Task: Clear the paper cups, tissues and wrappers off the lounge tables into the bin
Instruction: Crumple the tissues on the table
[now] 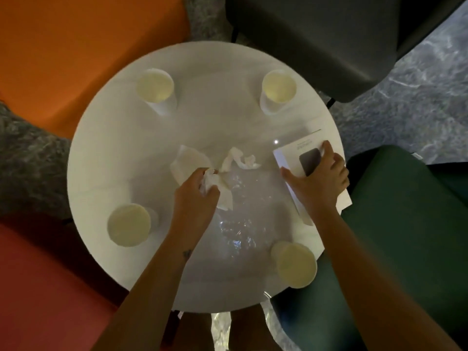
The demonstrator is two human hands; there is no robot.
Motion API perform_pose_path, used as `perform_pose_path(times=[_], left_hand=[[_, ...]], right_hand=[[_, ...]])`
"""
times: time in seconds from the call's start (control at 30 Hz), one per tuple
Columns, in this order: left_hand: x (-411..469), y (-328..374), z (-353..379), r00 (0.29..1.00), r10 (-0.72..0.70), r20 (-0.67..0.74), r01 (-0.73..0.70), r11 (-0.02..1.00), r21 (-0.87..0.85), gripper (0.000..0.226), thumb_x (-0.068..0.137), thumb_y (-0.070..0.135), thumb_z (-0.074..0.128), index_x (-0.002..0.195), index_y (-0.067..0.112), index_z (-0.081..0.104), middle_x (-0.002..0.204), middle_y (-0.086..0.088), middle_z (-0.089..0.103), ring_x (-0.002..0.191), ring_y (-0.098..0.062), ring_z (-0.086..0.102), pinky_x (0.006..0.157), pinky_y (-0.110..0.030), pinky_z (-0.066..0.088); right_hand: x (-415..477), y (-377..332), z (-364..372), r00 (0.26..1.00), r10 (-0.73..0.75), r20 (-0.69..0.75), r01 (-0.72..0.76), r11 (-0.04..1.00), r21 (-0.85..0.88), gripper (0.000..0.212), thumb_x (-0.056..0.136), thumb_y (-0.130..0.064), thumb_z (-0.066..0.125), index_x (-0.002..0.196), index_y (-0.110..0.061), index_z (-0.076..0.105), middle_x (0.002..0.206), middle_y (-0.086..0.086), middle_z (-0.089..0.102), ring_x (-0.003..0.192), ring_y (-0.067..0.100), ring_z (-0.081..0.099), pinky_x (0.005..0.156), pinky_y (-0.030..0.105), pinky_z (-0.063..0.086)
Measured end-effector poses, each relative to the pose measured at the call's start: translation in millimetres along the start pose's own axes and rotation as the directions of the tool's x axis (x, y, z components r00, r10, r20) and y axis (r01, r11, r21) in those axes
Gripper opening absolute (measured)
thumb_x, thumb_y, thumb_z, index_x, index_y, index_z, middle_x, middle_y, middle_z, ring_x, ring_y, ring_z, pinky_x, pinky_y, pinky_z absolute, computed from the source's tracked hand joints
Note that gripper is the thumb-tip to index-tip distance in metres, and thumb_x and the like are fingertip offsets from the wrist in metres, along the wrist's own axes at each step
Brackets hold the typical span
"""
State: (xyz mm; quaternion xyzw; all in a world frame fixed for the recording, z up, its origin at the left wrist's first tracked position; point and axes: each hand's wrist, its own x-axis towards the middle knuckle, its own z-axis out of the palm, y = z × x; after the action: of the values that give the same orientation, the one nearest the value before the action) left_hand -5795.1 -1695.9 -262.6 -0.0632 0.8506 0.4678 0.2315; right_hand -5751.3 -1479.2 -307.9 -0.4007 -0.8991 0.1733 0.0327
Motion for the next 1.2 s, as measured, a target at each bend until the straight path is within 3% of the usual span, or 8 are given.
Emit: perform_pose_path(times=[0.3,0.37,0.47,0.63,0.87,0.97,1.1,1.2], left_hand=[[3.8,-22.4,-2.0,0.999,-0.027,-0.029,0.026,0.998,-0.049,0.031,0.085,0.003,0.055,0.111,0.017,0.062,0.09,0.003,0.06,0.087,-0.022,0.06,0.077,-0.048,0.055],[2.7,-20.9,-6.5,0.999,-0.026,-0.04,0.024,0.998,-0.057,0.031,0.085,0.003,0.055,0.113,0.017,0.062,0.094,0.0,0.061,0.089,-0.023,0.06,0.078,-0.048,0.055],[2.8,-16.5,-18.5,0.997,-0.018,-0.078,0.014,0.999,-0.053,0.033,0.086,0.006,0.056,0.117,0.017,0.06,0.101,0.002,0.059,0.093,-0.023,0.059,0.08,-0.047,0.055],[5.1,-5.6,-47.7,0.986,0.023,-0.168,-0.031,0.998,-0.046,0.033,0.085,0.007,0.056,0.116,0.017,0.06,0.099,0.004,0.06,0.092,-0.02,0.059,0.078,-0.046,0.055],[11.7,-4.1,-75.5,0.973,0.008,-0.231,-0.032,0.995,-0.097,0.036,0.087,0.005,0.054,0.119,0.019,0.058,0.104,0.009,0.057,0.1,-0.016,0.057,0.084,-0.045,0.054],[14.7,-8.8,-79.1,0.973,0.004,-0.232,-0.026,0.995,-0.091,0.034,0.087,0.006,0.054,0.119,0.019,0.058,0.099,0.014,0.055,0.097,-0.015,0.057,0.084,-0.043,0.055],[17.3,-14.3,-78.4,0.977,0.007,-0.211,-0.027,0.995,-0.094,0.032,0.088,0.007,0.054,0.117,0.019,0.058,0.095,0.02,0.053,0.094,-0.011,0.057,0.083,-0.041,0.055],[19.7,-15.2,-76.9,0.976,0.017,-0.215,-0.035,0.996,-0.081,0.032,0.089,0.008,0.054,0.118,0.022,0.056,0.093,0.026,0.051,0.089,-0.003,0.054,0.084,-0.036,0.055]], right_hand=[[-8.0,10.3,15.9,0.999,-0.019,0.032,0.023,0.992,-0.126,0.105,0.062,-0.06,0.072,0.144,-0.017,0.022,0.148,0.017,0.025,0.135,0.037,0.021,0.109,0.049,0.014],[-9.4,-0.5,12.3,0.997,-0.076,0.013,0.077,0.992,-0.104,0.104,0.063,-0.061,0.07,0.145,-0.019,0.022,0.151,0.015,0.021,0.139,0.035,0.014,0.109,0.049,0.012],[-13.9,-33.0,7.2,0.966,-0.259,0.017,0.259,0.966,0.024,0.094,0.065,-0.059,0.068,0.142,-0.019,0.031,0.146,0.012,0.032,0.135,0.032,0.025,0.105,0.046,0.02],[-27.6,-96.9,13.3,0.873,-0.436,0.219,0.398,0.896,0.196,0.082,0.066,-0.046,0.073,0.136,-0.019,0.039,0.133,0.009,0.042,0.121,0.028,0.037,0.095,0.038,0.027],[-57.6,-130.2,50.6,0.782,-0.444,0.437,0.443,0.89,0.11,0.075,0.068,-0.047,0.071,0.132,-0.025,0.04,0.13,0.005,0.039,0.114,0.027,0.04,0.091,0.036,0.03],[-65.6,-132.7,62.1,0.786,-0.442,0.432,0.453,0.888,0.083,0.056,0.071,-0.031,0.07,0.123,-0.02,0.051,0.12,0.008,0.046,0.105,0.028,0.046,0.087,0.034,0.034],[-67.8,-130.5,64.9,0.764,-0.489,0.42,0.416,0.872,0.259,0.019,0.079,-0.004,0.06,0.098,-0.002,0.064,0.096,0.016,0.057,0.085,0.028,0.055,0.069,0.024,0.035],[-64.7,-134.1,48.9,0.87,-0.428,0.244,0.29,0.845,0.449,0.008,0.076,0.0,0.062,0.081,-0.005,0.066,0.08,0.011,0.06,0.069,0.014,0.048,0.06,0.012,0.029]])
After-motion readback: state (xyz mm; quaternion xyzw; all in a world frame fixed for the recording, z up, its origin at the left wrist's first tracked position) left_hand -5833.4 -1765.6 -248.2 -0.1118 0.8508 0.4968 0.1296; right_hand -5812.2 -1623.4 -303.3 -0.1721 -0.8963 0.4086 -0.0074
